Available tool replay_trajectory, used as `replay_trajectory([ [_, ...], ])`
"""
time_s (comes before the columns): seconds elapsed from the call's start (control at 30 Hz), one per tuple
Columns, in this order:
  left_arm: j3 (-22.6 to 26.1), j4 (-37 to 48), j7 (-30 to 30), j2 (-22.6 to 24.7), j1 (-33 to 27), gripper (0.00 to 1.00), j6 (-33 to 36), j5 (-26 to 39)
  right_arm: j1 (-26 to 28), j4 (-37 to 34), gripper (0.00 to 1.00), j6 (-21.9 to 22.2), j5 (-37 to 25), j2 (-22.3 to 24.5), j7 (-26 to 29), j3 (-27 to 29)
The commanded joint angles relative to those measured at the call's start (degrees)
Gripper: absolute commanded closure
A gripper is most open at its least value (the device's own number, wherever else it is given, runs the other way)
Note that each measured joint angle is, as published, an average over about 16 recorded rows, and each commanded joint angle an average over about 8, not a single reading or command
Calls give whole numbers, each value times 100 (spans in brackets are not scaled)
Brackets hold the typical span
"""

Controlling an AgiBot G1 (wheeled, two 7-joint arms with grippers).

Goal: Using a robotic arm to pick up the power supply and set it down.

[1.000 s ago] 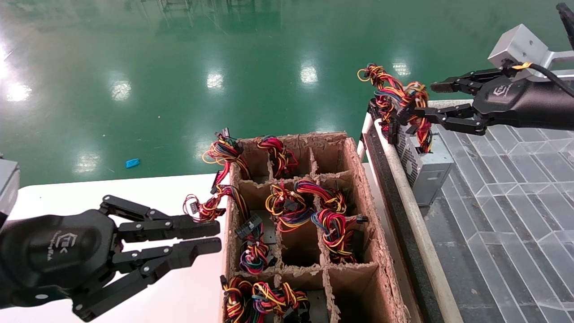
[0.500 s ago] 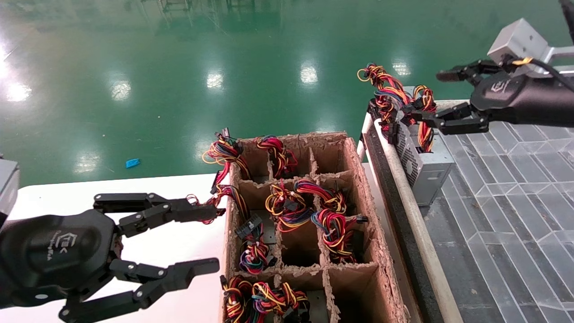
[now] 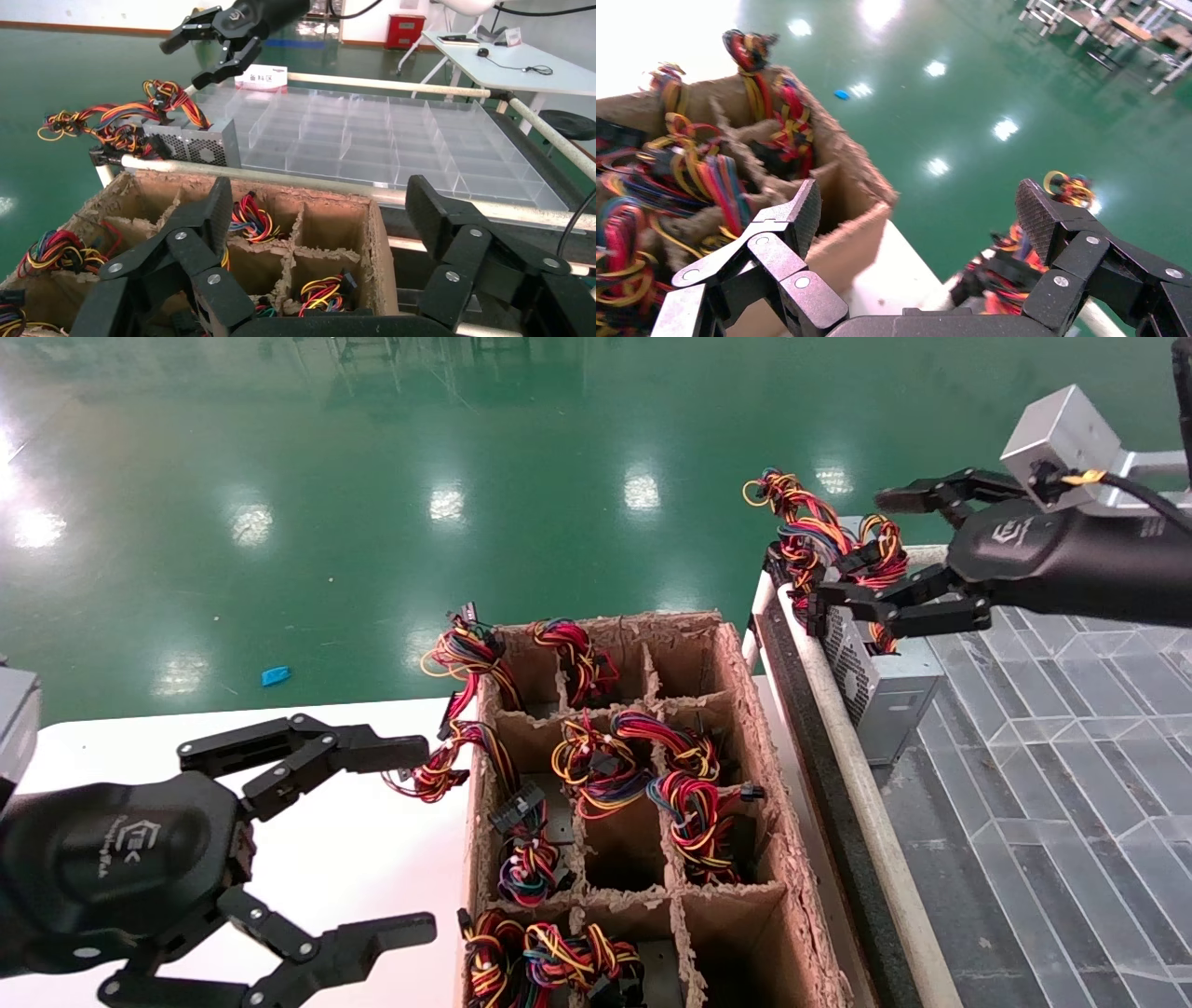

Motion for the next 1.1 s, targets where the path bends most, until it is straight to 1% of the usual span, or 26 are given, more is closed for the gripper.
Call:
replay_trajectory([
  [0.03, 0, 0, 0, 0, 0, 0, 0, 0, -134, 125, 0, -32, 125, 26, 28, 44],
  [1.1, 0, 0, 0, 0, 0, 0, 0, 0, -2305, 2154, 0, -553, 2150, 451, 477, 755],
])
